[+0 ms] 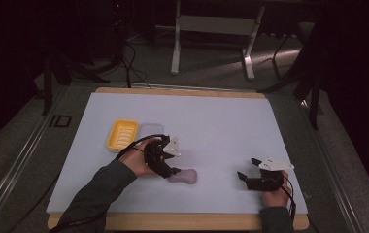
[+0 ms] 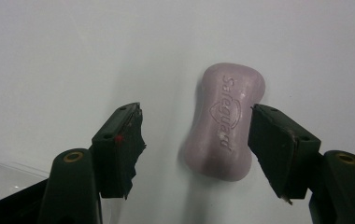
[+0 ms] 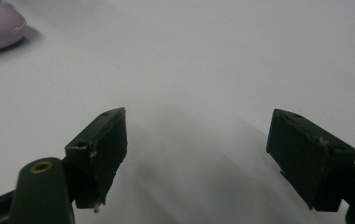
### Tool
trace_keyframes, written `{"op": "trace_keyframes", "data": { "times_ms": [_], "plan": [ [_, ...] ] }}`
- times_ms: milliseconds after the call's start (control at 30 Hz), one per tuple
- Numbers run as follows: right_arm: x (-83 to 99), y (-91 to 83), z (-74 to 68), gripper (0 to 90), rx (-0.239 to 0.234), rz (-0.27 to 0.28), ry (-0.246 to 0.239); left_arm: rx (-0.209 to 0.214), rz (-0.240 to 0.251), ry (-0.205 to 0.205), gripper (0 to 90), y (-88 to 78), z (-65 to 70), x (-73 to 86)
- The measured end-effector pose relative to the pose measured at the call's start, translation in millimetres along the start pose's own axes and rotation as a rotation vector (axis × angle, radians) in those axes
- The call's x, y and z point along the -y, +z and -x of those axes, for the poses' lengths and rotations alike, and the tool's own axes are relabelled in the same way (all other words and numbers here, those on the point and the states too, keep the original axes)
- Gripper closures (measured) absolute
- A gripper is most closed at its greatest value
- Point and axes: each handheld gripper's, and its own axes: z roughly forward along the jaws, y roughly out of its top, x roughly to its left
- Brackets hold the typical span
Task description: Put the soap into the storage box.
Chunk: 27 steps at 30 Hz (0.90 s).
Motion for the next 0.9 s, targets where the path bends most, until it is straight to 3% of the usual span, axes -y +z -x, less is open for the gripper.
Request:
{"op": "trace_keyframes", "data": {
  "times_ms": [700,900],
  "plan": [
    [-0.1,0.4,-0.2,20.1,0.000,-0.002,-0.005,0.047,-0.038,0.040,35.2,22.0,7.0,-13.0],
    [-0.2,0.4,-0.3,20.1,0.000,-0.003,-0.006,0.062,-0.082,0.058,33.9,28.1,8.4,-14.1]
  ]
}}
